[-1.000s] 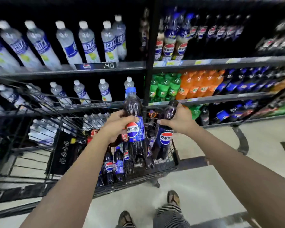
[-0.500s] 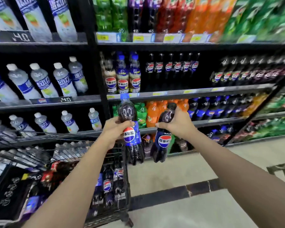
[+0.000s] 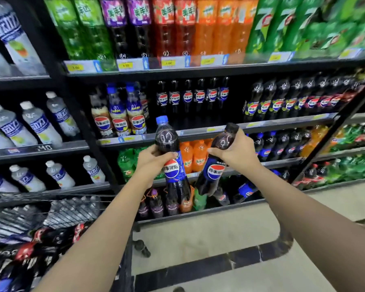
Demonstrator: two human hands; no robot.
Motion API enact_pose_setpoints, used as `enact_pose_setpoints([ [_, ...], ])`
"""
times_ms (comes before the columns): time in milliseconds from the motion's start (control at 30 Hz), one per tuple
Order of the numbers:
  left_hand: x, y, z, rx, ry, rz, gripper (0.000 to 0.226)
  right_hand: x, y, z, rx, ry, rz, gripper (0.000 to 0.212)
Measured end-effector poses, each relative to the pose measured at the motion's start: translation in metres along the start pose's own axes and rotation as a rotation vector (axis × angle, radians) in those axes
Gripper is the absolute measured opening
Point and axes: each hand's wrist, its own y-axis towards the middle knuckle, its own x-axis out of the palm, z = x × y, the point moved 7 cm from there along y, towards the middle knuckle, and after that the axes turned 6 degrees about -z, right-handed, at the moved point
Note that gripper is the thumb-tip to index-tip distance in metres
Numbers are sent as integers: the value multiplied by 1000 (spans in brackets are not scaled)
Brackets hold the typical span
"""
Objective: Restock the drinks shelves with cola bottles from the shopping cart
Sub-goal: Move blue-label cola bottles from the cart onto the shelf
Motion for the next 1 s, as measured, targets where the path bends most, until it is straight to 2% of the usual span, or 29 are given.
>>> enact_pose_setpoints([
  [133, 26, 39, 14, 54, 33, -16, 22, -8, 35, 11, -24, -30, 15, 64],
  [267, 48, 95, 32, 134, 104, -22, 23, -20, 87, 22, -51, -7, 49, 70],
  [500, 88, 192, 65, 384, 256, 38, 37, -41, 174, 41, -66, 19, 326, 90],
  [600, 104, 215, 74, 491, 345, 33, 48, -44, 200, 43, -128, 81, 396, 79],
  [767, 128, 234, 73, 548, 494, 4, 74, -30, 231, 57, -149, 81, 317, 71],
  [1000, 134, 285, 60, 471, 514, 55, 85, -21, 264, 82, -191, 60, 194, 69],
])
